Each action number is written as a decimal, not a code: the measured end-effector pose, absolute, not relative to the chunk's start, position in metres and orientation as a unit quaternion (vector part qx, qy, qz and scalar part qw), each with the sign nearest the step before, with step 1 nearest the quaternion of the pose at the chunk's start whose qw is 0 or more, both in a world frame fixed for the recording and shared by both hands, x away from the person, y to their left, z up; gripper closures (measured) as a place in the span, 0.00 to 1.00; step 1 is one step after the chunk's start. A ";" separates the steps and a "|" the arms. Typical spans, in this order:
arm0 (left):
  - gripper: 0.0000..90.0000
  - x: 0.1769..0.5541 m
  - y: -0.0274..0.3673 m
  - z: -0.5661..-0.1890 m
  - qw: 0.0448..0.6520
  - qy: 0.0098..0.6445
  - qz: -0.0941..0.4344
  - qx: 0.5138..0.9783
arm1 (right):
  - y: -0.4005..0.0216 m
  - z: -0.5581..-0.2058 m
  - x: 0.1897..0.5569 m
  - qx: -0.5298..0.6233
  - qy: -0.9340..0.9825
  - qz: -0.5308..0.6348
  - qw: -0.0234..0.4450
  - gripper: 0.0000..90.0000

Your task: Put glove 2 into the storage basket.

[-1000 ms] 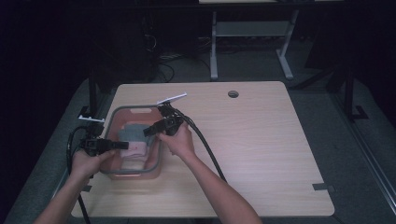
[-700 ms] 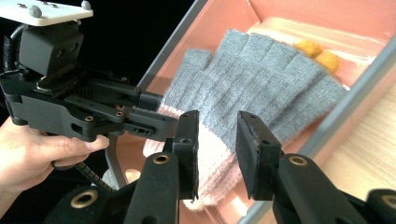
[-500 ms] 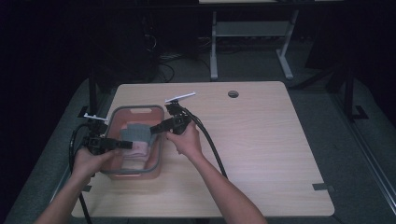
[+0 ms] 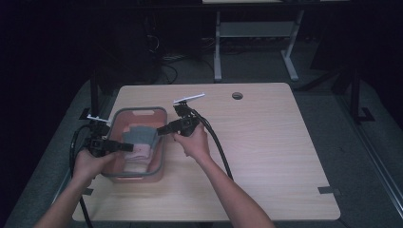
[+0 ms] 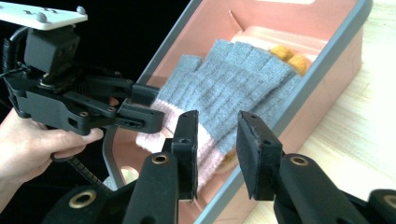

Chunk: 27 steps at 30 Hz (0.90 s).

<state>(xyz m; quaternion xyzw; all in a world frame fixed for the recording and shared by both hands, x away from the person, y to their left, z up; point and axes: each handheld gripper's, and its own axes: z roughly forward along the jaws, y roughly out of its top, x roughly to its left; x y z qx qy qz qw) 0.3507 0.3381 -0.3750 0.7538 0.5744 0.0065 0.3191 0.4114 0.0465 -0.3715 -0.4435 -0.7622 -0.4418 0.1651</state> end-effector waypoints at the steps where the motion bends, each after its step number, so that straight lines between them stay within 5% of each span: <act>1: 0.52 0.351 0.338 -0.375 0.319 0.574 0.007 0.754 | 0.046 -0.371 0.411 -0.444 -0.762 -0.442 0.165 0.76; 27: 0.44 0.344 0.315 -0.343 0.398 0.538 0.034 0.743 | -0.008 -0.370 0.406 -0.467 -0.746 -0.453 0.142 0.71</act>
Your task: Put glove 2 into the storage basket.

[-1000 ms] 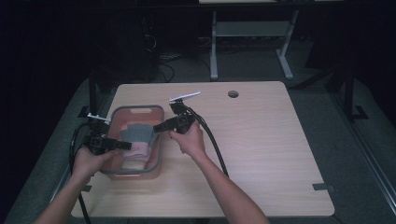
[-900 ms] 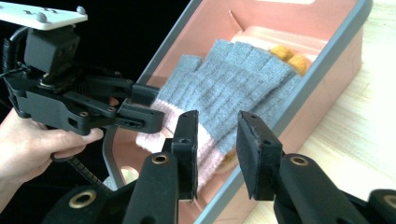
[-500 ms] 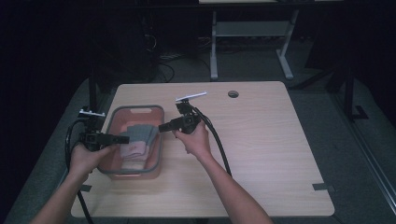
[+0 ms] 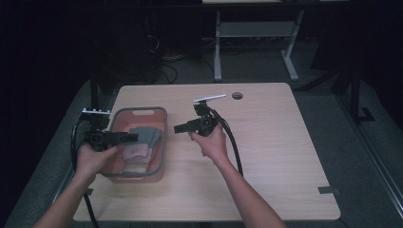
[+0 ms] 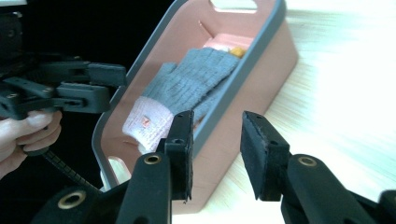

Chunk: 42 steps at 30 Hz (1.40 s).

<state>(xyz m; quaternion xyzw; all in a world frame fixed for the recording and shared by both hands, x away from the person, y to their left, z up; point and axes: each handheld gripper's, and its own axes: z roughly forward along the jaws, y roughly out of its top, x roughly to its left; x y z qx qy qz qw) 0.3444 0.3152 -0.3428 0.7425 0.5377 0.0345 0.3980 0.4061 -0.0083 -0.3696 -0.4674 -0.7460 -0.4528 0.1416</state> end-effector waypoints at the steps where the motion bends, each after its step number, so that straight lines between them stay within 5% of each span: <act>1: 0.44 0.344 0.313 -0.342 0.401 0.534 0.034 0.743 | -0.012 -0.370 0.406 -0.469 -0.745 -0.454 0.141 0.70; 42: 0.32 0.348 0.234 -0.336 0.456 0.473 -0.011 0.754 | -0.102 -0.377 0.394 -0.513 -0.713 -0.463 0.119 0.57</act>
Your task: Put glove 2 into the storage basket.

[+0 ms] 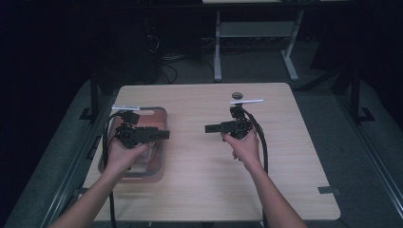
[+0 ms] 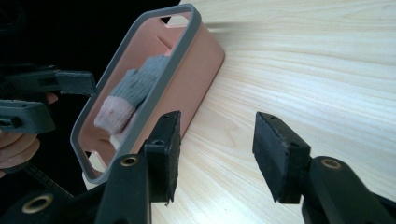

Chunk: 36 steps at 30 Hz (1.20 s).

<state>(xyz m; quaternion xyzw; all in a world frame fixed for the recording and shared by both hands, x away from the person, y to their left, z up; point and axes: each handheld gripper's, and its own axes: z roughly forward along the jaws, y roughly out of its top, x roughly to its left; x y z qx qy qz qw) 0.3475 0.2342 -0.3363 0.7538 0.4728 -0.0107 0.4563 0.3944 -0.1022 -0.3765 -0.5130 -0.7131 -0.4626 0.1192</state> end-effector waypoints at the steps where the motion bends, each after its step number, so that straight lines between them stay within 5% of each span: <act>1: 0.31 0.347 0.233 -0.336 0.456 0.473 -0.012 0.754 | -0.104 -0.377 0.394 -0.515 -0.712 -0.463 0.117 0.56; 36: 0.28 0.352 0.167 -0.339 0.458 0.434 -0.041 0.774 | -0.178 -0.390 0.375 -0.545 -0.690 -0.466 0.101 0.49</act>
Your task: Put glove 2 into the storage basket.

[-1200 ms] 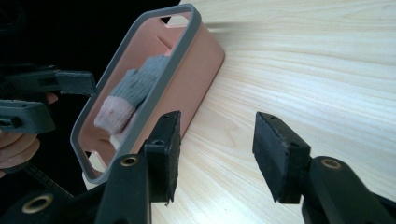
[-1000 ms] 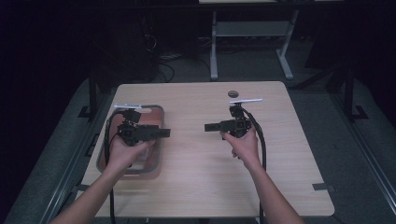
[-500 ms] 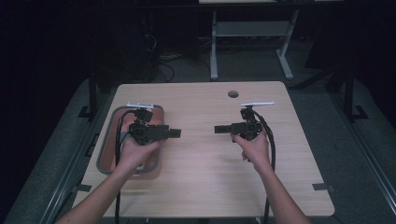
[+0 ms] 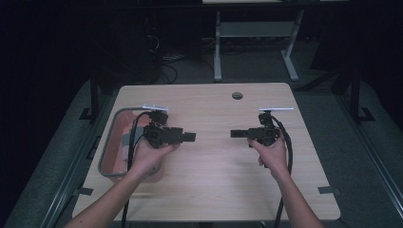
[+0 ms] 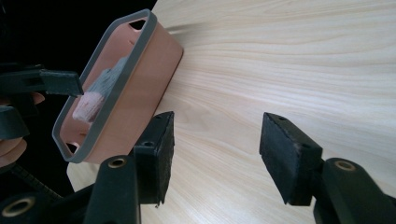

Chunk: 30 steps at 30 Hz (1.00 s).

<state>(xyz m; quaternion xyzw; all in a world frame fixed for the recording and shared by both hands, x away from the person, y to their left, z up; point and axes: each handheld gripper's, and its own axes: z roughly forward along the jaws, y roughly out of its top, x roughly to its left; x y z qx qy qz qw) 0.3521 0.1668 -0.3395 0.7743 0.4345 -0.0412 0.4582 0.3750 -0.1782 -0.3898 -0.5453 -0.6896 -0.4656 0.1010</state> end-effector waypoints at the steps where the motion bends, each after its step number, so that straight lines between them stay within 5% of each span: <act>1: 0.28 0.352 0.165 -0.339 0.458 0.433 -0.043 0.775 | -0.180 -0.390 0.375 -0.547 -0.688 -0.465 0.100 0.49; 30: 0.26 0.342 0.123 -0.354 0.464 0.409 -0.060 0.784 | -0.228 -0.411 0.359 -0.570 -0.682 -0.451 0.083 0.45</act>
